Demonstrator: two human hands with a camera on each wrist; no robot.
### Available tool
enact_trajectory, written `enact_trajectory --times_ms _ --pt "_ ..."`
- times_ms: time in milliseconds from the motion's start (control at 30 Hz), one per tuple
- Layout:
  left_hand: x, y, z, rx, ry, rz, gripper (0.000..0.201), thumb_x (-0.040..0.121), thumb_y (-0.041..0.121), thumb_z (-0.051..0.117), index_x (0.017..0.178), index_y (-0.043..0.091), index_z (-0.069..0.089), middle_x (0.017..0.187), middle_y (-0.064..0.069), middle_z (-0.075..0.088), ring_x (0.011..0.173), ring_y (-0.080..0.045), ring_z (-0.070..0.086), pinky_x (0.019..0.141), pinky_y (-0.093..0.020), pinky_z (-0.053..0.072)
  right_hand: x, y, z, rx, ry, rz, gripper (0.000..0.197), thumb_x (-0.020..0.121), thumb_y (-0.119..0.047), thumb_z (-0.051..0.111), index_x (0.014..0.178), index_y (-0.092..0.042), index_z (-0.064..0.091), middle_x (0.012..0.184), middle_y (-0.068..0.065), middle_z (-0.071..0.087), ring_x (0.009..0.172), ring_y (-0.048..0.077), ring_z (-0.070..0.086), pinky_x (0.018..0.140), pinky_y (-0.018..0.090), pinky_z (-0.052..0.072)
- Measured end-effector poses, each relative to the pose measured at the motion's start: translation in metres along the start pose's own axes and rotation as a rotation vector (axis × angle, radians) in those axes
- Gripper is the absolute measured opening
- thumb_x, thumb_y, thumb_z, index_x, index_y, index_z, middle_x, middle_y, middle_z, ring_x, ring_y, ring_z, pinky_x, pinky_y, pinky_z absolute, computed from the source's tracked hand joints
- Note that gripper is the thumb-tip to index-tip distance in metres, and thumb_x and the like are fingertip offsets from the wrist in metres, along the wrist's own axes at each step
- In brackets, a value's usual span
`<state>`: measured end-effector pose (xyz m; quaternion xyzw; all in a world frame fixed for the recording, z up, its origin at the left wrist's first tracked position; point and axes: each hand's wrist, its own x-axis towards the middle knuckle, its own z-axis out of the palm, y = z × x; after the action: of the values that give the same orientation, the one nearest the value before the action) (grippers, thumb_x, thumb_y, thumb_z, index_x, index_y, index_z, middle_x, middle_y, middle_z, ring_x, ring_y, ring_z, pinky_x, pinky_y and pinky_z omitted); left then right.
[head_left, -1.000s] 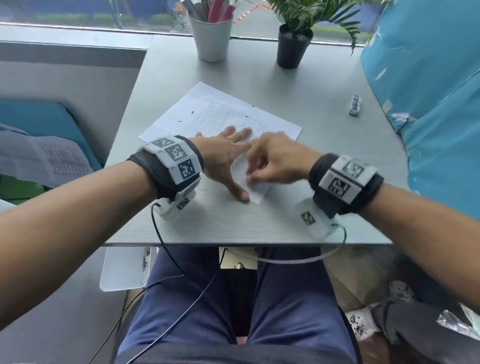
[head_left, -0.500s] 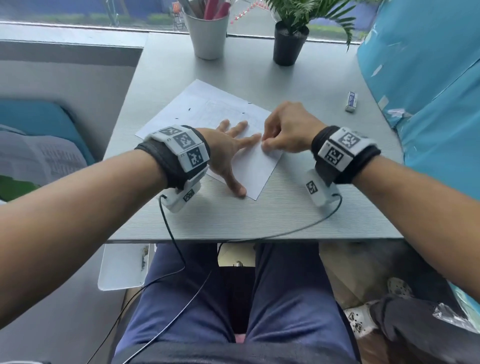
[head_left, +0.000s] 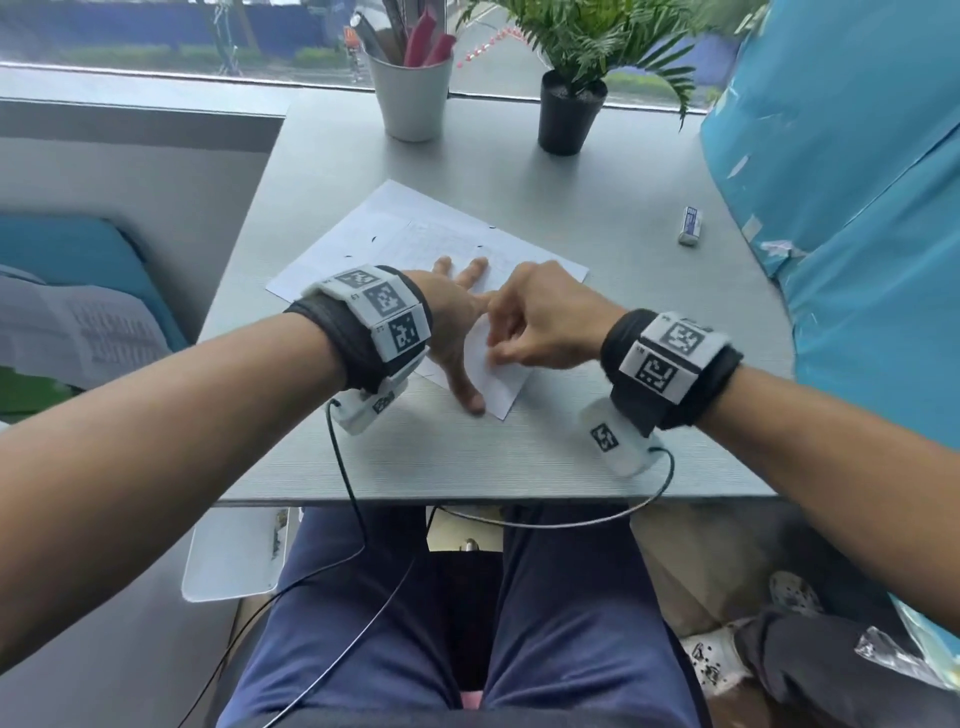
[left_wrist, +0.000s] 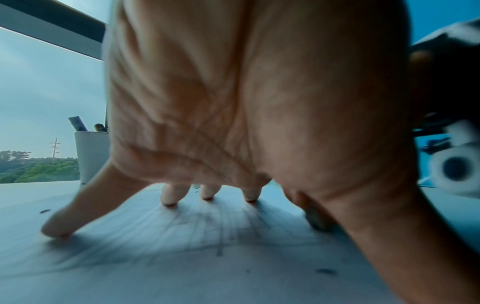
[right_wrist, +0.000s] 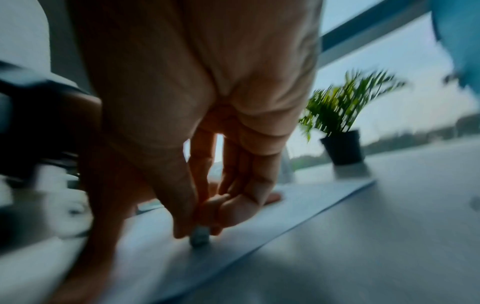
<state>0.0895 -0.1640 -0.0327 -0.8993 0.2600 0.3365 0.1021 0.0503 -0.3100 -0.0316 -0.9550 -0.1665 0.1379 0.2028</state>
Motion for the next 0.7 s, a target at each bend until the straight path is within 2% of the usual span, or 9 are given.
enact_trajectory --times_ms 67,133,200,333,400,500,567,633,700 --pt "0.001 0.001 -0.001 -0.006 -0.007 -0.006 0.151 0.046 0.074 0.084 0.15 0.048 -0.022 0.158 0.003 -0.038 0.147 -0.036 -0.026 0.115 -0.072 0.01 0.006 0.01 -0.008 0.028 -0.001 0.036 0.004 0.073 -0.019 0.078 0.07 -0.021 0.076 0.065 -0.007 0.068 0.06 0.003 0.06 0.057 0.02 0.048" --pt "0.003 0.0 -0.001 -0.022 -0.001 -0.012 0.152 0.044 0.072 0.086 0.147 0.052 -0.025 0.158 0.006 -0.037 0.148 -0.035 -0.027 0.114 -0.073 0.012 0.018 0.031 -0.026 0.083 0.121 0.166 0.004 0.071 -0.02 0.08 0.071 -0.019 0.076 0.061 -0.008 0.066 0.051 -0.001 0.056 0.056 0.019 0.044" --pt "0.004 -0.001 0.001 -0.033 0.0 -0.008 0.153 0.043 0.071 0.087 0.146 0.054 -0.025 0.158 0.007 -0.037 0.147 -0.034 -0.028 0.113 -0.074 0.013 0.023 0.039 -0.03 0.093 0.195 0.223 0.006 0.07 -0.019 0.081 0.073 -0.017 0.076 0.059 -0.008 0.065 0.049 -0.003 0.056 0.054 0.017 0.043" --pt "0.005 -0.001 0.0 -0.01 -0.009 0.005 0.151 0.043 0.076 0.083 0.15 0.049 -0.021 0.157 0.003 -0.039 0.146 -0.038 -0.028 0.114 -0.074 0.01 0.005 0.001 0.0 0.055 0.014 0.081 0.012 0.071 -0.019 0.08 0.064 -0.024 0.072 0.062 -0.012 0.064 0.058 -0.001 0.057 0.052 0.012 0.04" --pt "0.007 -0.003 0.001 -0.007 -0.005 0.014 0.152 0.041 0.077 0.083 0.151 0.049 -0.019 0.157 0.001 -0.04 0.146 -0.039 -0.028 0.114 -0.074 0.01 0.005 0.004 -0.003 0.062 -0.041 0.072 0.014 0.07 -0.021 0.081 0.062 -0.026 0.071 0.061 -0.013 0.066 0.058 -0.002 0.059 0.053 0.014 0.043" --pt "0.007 -0.004 0.002 -0.019 0.011 0.019 0.155 0.039 0.074 0.085 0.147 0.053 -0.024 0.158 0.004 -0.037 0.147 -0.037 -0.028 0.112 -0.075 0.013 0.022 0.034 -0.032 0.079 0.117 0.234 0.006 0.07 -0.021 0.081 0.07 -0.02 0.075 0.063 -0.007 0.068 0.055 0.001 0.057 0.057 0.02 0.044" --pt "0.004 -0.003 0.002 -0.022 0.017 0.014 0.155 0.04 0.073 0.086 0.146 0.054 -0.026 0.158 0.005 -0.037 0.147 -0.036 -0.028 0.112 -0.075 0.013 0.025 0.039 -0.037 0.033 0.196 0.258 0.007 0.071 -0.019 0.08 0.077 -0.015 0.078 0.068 -0.002 0.07 0.059 0.004 0.058 0.057 0.02 0.049" --pt "0.009 -0.005 0.003 -0.028 0.015 0.014 0.155 0.039 0.074 0.086 0.148 0.052 -0.022 0.158 0.005 -0.038 0.146 -0.037 -0.029 0.111 -0.077 0.01 0.016 0.02 -0.021 0.029 0.153 0.181 0.003 0.072 -0.017 0.079 0.074 -0.016 0.077 0.068 -0.003 0.068 0.06 0.005 0.058 0.053 0.015 0.044" --pt "0.016 -0.006 0.004 -0.009 -0.003 0.04 0.155 0.031 0.083 0.081 0.15 0.052 -0.013 0.158 0.002 -0.038 0.143 -0.04 -0.033 0.11 -0.079 0.004 0.002 -0.003 0.002 0.068 0.051 0.104 0.008 0.072 -0.018 0.079 0.067 -0.022 0.074 0.064 -0.01 0.065 0.058 0.0 0.058 0.053 0.012 0.042"
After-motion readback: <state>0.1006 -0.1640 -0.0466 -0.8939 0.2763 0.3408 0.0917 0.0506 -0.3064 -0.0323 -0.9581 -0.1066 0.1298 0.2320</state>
